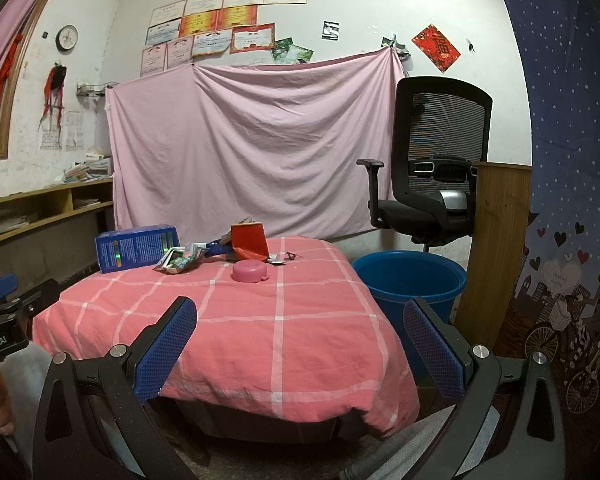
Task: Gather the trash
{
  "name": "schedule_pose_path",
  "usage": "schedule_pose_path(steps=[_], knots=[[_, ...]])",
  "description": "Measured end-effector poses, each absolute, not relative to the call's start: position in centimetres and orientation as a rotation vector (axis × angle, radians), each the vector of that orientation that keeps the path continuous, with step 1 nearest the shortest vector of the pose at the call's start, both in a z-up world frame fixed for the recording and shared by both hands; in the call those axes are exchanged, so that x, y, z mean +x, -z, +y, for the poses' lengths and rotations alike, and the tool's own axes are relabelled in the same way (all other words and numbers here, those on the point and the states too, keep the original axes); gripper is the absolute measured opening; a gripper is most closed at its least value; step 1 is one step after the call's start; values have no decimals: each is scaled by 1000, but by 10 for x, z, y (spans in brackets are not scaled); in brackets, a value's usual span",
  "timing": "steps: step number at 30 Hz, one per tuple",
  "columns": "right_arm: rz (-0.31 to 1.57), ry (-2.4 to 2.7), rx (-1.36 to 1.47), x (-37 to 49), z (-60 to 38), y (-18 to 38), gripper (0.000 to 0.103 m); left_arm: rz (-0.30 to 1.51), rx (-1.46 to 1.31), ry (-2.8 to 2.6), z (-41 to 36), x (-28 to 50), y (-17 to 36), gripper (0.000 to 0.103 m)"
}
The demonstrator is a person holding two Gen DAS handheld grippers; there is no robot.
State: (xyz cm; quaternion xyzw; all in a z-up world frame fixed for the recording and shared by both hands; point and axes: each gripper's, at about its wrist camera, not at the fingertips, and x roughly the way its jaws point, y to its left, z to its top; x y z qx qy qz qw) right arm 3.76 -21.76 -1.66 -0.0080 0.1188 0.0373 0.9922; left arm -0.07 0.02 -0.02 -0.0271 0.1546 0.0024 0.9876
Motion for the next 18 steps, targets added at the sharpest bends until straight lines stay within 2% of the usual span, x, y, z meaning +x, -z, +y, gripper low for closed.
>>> schedule_pose_path(steps=[18], knots=[[240, -76, -12, 37, -218, 16, 103, 308, -56, -4, 0, -1, 0, 101]])
